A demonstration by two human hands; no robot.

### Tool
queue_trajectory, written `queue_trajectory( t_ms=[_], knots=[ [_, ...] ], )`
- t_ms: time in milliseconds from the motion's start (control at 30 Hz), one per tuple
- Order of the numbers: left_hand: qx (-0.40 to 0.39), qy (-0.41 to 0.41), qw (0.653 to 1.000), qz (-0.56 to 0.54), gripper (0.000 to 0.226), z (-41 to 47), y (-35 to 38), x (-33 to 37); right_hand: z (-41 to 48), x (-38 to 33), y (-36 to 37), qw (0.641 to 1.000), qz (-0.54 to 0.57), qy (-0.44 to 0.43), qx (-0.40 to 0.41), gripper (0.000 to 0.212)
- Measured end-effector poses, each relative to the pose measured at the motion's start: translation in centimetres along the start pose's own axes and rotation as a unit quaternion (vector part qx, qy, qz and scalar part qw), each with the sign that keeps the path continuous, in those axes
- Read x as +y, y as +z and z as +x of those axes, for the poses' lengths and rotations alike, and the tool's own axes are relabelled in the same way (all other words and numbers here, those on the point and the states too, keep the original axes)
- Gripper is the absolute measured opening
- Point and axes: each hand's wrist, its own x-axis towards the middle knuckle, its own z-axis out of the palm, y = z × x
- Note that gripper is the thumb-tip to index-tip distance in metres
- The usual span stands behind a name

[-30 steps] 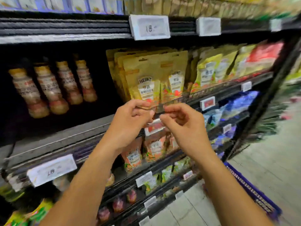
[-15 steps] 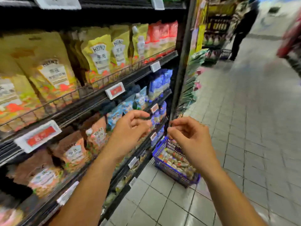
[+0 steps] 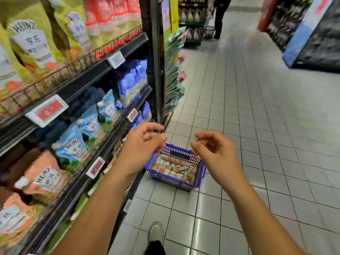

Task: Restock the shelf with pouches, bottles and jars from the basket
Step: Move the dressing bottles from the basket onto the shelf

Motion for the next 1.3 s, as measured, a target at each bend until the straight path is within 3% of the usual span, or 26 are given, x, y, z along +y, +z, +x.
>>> queue_trajectory(
  t_ms=[767, 1300],
  knots=[
    [-0.104, -0.087, 0.990, 0.034, 0.018, 23.8, -0.2, -6.9, 18.4, 8.9, 2.1, 0.988, -0.041, 0.097, 0.109, 0.014],
    [-0.094, -0.185, 0.977, 0.044, 0.013, 36.2, 7.3, -14.5, 29.4, 19.6, -2.9, 0.978, -0.026, 0.194, 0.069, 0.016]
  ],
)
